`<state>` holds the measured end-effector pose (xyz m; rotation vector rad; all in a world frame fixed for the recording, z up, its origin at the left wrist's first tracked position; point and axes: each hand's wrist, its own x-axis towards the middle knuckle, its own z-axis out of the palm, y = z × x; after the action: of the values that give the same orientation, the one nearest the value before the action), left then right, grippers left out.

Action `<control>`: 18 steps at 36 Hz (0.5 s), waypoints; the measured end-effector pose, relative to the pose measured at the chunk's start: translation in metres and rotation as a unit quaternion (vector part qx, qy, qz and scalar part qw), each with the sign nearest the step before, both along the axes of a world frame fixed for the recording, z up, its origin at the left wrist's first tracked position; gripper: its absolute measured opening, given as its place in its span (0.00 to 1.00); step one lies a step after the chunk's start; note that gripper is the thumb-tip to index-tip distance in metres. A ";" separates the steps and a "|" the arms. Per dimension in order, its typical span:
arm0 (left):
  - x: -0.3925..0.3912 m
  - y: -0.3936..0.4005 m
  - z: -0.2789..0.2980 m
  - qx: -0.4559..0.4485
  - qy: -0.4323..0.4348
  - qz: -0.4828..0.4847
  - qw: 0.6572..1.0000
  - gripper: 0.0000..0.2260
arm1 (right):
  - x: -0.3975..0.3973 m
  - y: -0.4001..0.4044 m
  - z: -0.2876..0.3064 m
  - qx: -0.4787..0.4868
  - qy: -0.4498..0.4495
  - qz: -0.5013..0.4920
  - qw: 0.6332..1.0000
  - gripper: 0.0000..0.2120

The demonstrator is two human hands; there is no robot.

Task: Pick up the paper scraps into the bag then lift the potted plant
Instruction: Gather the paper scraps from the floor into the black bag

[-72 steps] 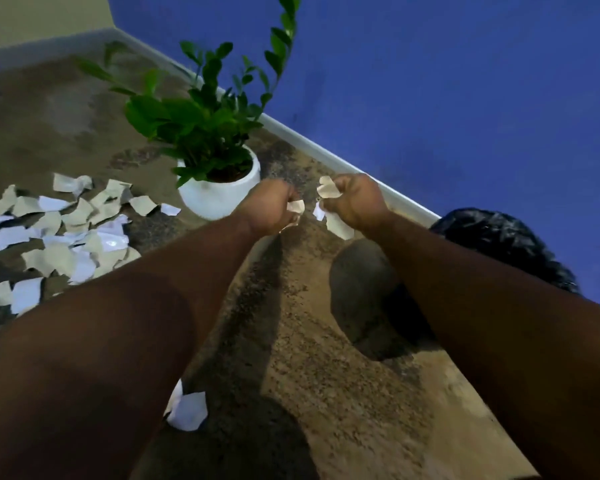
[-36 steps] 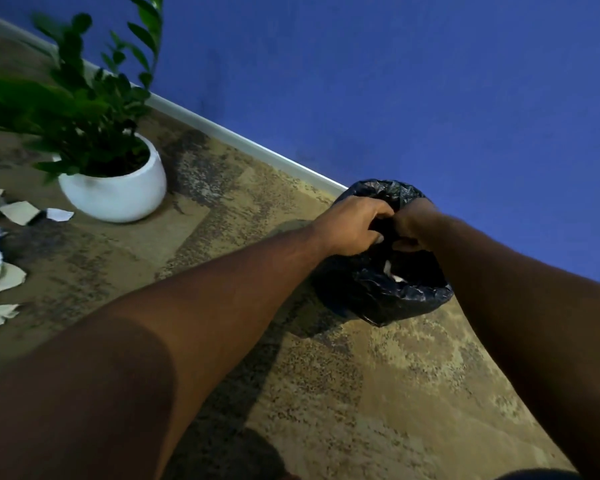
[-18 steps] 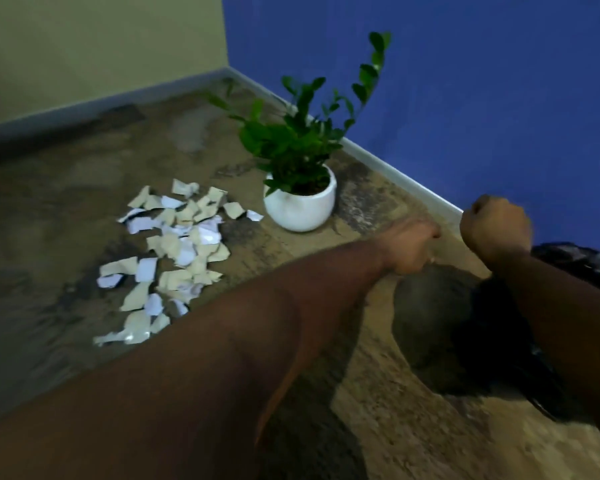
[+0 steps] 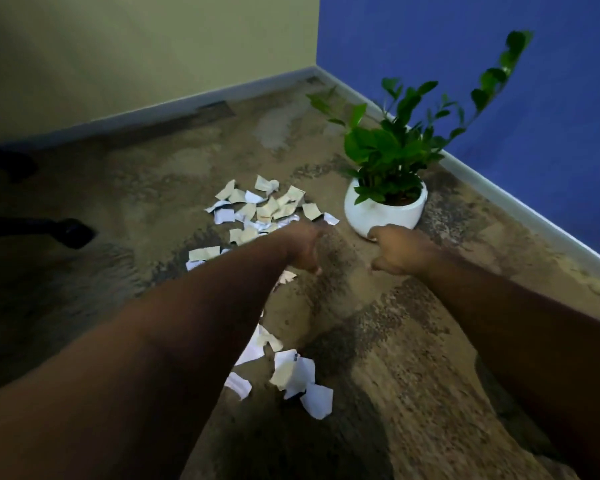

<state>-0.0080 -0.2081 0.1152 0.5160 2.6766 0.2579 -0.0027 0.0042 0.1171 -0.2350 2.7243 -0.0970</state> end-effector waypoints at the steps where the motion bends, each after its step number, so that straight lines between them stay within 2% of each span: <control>1: -0.004 -0.011 -0.005 0.003 -0.004 0.015 1.000 0.37 | -0.001 -0.011 -0.005 -0.011 0.002 0.006 1.000 0.36; 10: -0.037 -0.104 -0.069 -0.015 -0.070 0.183 0.980 0.64 | -0.013 -0.076 -0.056 -0.078 -0.044 0.031 0.995 0.61; 14: -0.049 -0.129 -0.101 -0.020 -0.072 0.193 0.978 0.68 | -0.028 -0.095 -0.079 -0.085 -0.079 0.025 0.993 0.69; 18: -0.061 -0.139 -0.122 -0.025 -0.047 0.171 0.984 0.69 | -0.047 -0.121 -0.103 -0.074 -0.070 0.043 0.994 0.72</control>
<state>-0.0690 -0.3474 -0.0073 0.0232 2.6590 0.3021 -0.0500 -0.1171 0.0143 -0.3741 2.5660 -0.2810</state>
